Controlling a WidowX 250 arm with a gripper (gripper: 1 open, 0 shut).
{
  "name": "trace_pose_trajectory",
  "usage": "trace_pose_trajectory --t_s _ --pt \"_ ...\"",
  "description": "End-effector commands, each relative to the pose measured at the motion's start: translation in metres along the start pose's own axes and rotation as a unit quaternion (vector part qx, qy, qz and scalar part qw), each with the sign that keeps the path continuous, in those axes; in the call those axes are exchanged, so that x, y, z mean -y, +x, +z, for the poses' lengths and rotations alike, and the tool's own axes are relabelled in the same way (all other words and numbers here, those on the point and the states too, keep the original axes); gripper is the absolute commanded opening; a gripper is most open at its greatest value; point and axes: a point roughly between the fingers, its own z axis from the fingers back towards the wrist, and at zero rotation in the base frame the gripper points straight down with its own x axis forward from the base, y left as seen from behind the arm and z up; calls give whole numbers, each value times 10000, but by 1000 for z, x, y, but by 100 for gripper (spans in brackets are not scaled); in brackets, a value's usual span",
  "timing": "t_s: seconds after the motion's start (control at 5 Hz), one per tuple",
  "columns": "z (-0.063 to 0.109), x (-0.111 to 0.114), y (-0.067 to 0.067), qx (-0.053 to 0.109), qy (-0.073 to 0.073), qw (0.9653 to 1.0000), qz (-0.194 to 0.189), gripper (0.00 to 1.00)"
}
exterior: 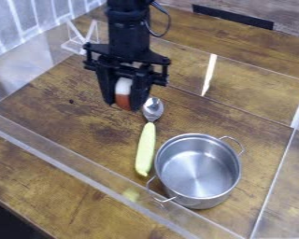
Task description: Remove the mushroom from the silver pot and put it on the table
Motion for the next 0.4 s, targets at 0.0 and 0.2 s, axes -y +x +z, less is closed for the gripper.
trace_pose_trajectory --t_s 0.0,0.2 --pt "7 16 -3 166 -47 9998 -118 0" --pt "11 23 -5 158 -37 9997 -173 0"
